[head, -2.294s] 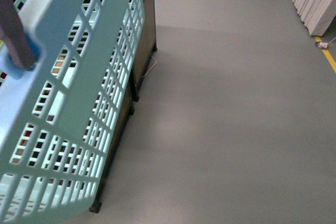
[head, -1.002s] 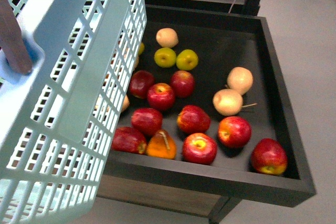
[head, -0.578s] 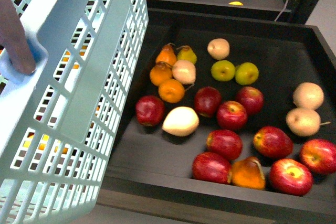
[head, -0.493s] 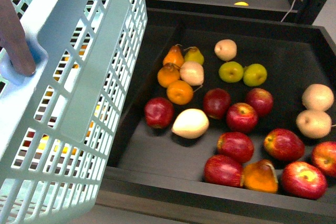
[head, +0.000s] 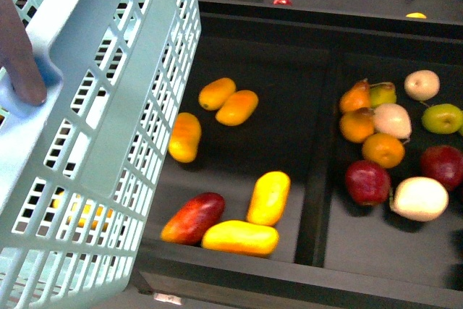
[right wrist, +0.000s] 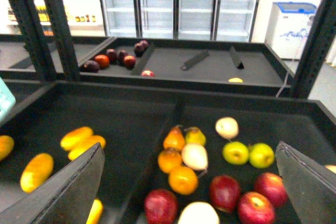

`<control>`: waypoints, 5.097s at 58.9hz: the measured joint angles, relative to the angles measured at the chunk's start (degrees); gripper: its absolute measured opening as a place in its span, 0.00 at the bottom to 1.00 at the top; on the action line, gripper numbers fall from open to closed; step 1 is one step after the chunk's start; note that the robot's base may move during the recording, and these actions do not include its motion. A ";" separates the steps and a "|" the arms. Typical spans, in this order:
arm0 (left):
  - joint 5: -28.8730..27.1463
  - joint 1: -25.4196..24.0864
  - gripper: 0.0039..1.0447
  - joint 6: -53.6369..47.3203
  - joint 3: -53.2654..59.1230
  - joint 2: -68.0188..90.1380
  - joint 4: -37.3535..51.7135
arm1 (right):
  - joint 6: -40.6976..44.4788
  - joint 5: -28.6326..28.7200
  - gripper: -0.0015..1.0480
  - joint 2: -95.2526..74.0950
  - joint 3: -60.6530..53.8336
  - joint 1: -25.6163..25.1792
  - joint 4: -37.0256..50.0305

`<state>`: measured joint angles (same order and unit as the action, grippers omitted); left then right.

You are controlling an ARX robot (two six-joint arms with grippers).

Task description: Pick mango and avocado into basket

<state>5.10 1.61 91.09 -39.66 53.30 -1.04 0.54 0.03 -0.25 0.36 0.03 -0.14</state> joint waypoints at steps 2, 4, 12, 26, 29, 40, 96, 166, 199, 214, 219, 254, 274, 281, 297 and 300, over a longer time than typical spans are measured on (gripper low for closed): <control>0.00 0.00 0.05 0.00 0.00 0.00 -0.02 | 0.00 0.00 0.93 0.00 0.00 0.00 0.00; -0.02 0.00 0.05 0.02 0.00 0.00 -0.02 | 0.00 -0.02 0.93 0.00 0.00 0.00 -0.02; 0.02 0.00 0.05 0.02 0.00 -0.07 -0.02 | 0.02 0.04 0.93 0.00 0.02 0.00 0.02; -0.13 0.00 0.05 -0.13 0.00 -0.07 0.00 | 0.00 -0.02 0.93 0.00 0.00 0.00 0.02; -0.13 0.00 0.05 -0.13 0.02 -0.07 -0.07 | 0.00 -0.02 0.93 0.00 0.00 0.00 -0.02; -0.02 0.00 0.05 0.00 0.00 -0.07 -0.02 | 0.00 0.00 0.93 0.00 0.00 0.00 -0.02; 0.50 4.48 0.05 -32.30 -22.51 26.84 -14.99 | 0.02 0.04 0.93 0.00 -0.02 -0.09 -0.02; 9.84 23.63 0.05 -41.51 -45.92 47.58 -19.50 | -4.87 10.88 0.93 -16.76 9.46 -8.07 -18.86; 9.88 23.69 0.05 -41.57 -45.92 47.60 -19.50 | 13.33 14.62 0.93 -91.12 30.67 -31.61 27.85; 9.94 23.69 0.05 -41.55 -45.92 47.60 -19.50 | 18.99 10.25 0.93 -118.77 47.80 -30.10 26.60; 9.94 23.69 0.05 -41.55 -45.92 47.60 -19.50 | 20.09 9.62 0.93 -125.92 53.29 -29.22 24.50; 9.92 23.69 0.05 -41.55 -45.92 47.60 -19.50 | 20.26 8.83 0.93 -148.15 77.72 -26.67 13.44; 9.92 23.69 0.05 -41.55 -45.92 47.60 -19.50 | 19.65 8.83 0.93 -153.89 85.05 -25.88 9.99; 9.92 23.69 0.05 -41.55 -45.92 47.60 -19.50 | 19.10 8.76 0.93 -155.25 87.41 -25.49 8.76; 9.94 23.69 0.05 -41.53 -45.92 47.60 -19.50 | 18.56 7.93 0.93 -158.90 93.20 -24.85 5.90; 9.92 23.69 0.05 -41.53 -45.92 47.60 -19.50 | 18.49 7.93 0.93 -159.60 93.90 -24.83 5.49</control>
<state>15.03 25.30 49.56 -85.58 100.90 -20.53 19.03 7.97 -159.85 94.26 -24.80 5.34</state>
